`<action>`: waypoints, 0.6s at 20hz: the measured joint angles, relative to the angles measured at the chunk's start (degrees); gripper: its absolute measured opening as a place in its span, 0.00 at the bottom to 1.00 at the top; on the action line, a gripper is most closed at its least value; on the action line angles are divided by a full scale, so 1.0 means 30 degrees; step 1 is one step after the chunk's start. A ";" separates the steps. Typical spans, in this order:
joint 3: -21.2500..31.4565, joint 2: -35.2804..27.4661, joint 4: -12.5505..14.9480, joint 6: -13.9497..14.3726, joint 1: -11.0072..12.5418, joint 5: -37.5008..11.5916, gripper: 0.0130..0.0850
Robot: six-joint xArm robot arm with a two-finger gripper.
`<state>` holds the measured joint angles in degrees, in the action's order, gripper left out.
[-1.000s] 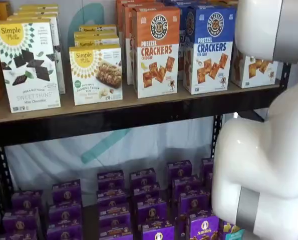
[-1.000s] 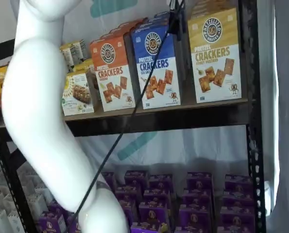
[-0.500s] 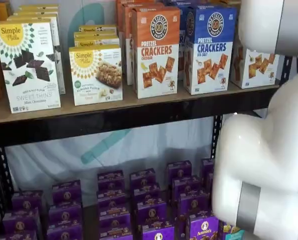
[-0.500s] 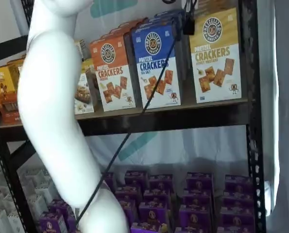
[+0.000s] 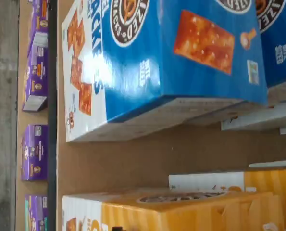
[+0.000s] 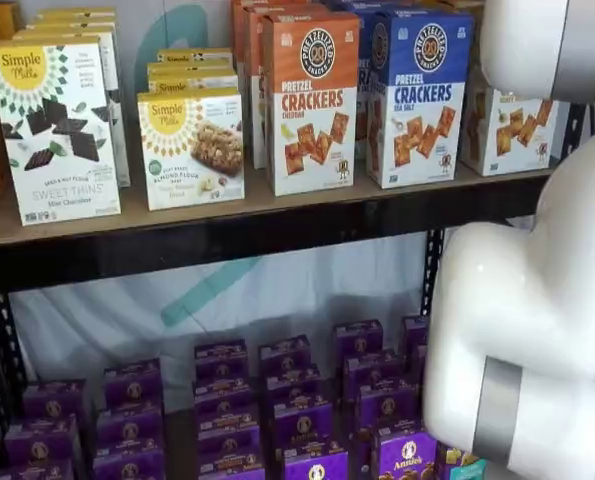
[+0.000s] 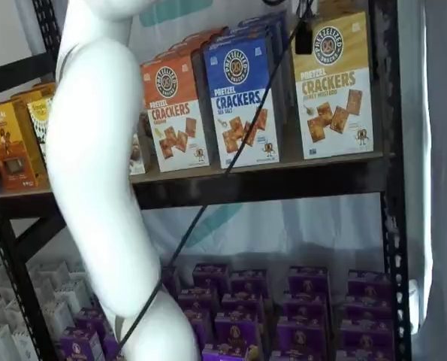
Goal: Retrieve the yellow and white box located on the top shelf, the sixth one from the left
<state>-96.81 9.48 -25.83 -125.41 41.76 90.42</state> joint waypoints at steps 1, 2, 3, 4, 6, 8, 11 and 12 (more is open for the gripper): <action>-0.0121 -0.0095 0.0155 0.0014 -0.0051 0.0079 1.00; -0.0396 -0.0293 0.0418 0.0081 -0.0132 0.0351 1.00; -0.0587 -0.0434 0.0586 0.0137 -0.0184 0.0568 1.00; -0.0741 -0.0551 0.0745 0.0182 -0.0238 0.0747 1.00; -0.0824 -0.0656 0.1039 0.0208 -0.0343 0.0873 1.00; -0.1022 -0.0804 0.1323 0.0251 -0.0425 0.1134 1.00; -0.2040 -0.1400 0.2167 0.0417 -0.0624 0.2282 1.00; -0.2436 -0.1619 0.2627 0.0457 -0.0755 0.2690 1.00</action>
<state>-104.12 4.62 -17.95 -124.04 39.49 98.49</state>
